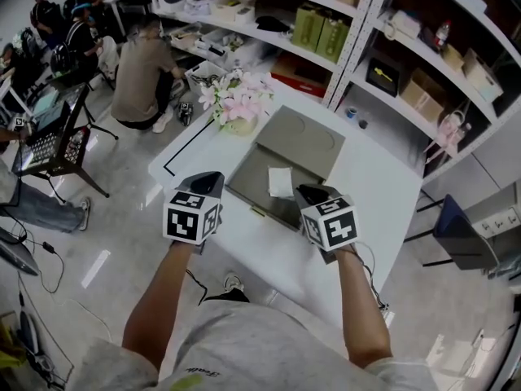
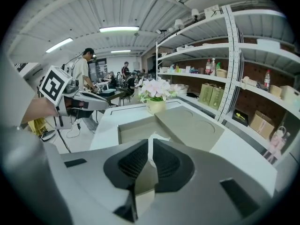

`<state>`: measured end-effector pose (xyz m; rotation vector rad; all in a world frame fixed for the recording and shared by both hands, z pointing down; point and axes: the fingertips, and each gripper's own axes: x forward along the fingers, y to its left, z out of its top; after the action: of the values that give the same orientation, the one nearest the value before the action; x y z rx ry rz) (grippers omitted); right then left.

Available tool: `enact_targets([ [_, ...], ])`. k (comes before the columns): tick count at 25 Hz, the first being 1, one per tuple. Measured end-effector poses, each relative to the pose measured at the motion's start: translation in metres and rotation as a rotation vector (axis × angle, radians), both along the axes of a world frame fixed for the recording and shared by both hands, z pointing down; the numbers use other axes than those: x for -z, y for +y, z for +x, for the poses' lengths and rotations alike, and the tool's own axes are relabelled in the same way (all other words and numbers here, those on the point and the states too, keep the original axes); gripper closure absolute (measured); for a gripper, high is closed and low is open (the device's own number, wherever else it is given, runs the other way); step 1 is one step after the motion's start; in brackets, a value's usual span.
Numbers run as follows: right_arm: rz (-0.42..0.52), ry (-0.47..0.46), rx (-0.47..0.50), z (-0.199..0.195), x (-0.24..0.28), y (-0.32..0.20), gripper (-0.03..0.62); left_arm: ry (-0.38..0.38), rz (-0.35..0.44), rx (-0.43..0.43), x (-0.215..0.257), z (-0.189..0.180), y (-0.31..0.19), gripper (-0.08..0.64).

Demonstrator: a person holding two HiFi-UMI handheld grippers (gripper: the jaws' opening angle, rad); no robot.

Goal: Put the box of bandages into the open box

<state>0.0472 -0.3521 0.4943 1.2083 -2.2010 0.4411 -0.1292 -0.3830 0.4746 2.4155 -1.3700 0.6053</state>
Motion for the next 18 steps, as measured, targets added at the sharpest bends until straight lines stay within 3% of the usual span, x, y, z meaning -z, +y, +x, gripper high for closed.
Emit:
enact_targets([
  [8,0.101,-0.075,-0.019,0.016,0.047,0.031,0.557,-0.001,0.019,0.011,0.011,0.012,0.039,0.555],
  [18,0.153,-0.145,-0.072,0.051,0.066,0.080,0.561,0.000,0.045,0.020,0.023,0.033,0.085,0.555],
])
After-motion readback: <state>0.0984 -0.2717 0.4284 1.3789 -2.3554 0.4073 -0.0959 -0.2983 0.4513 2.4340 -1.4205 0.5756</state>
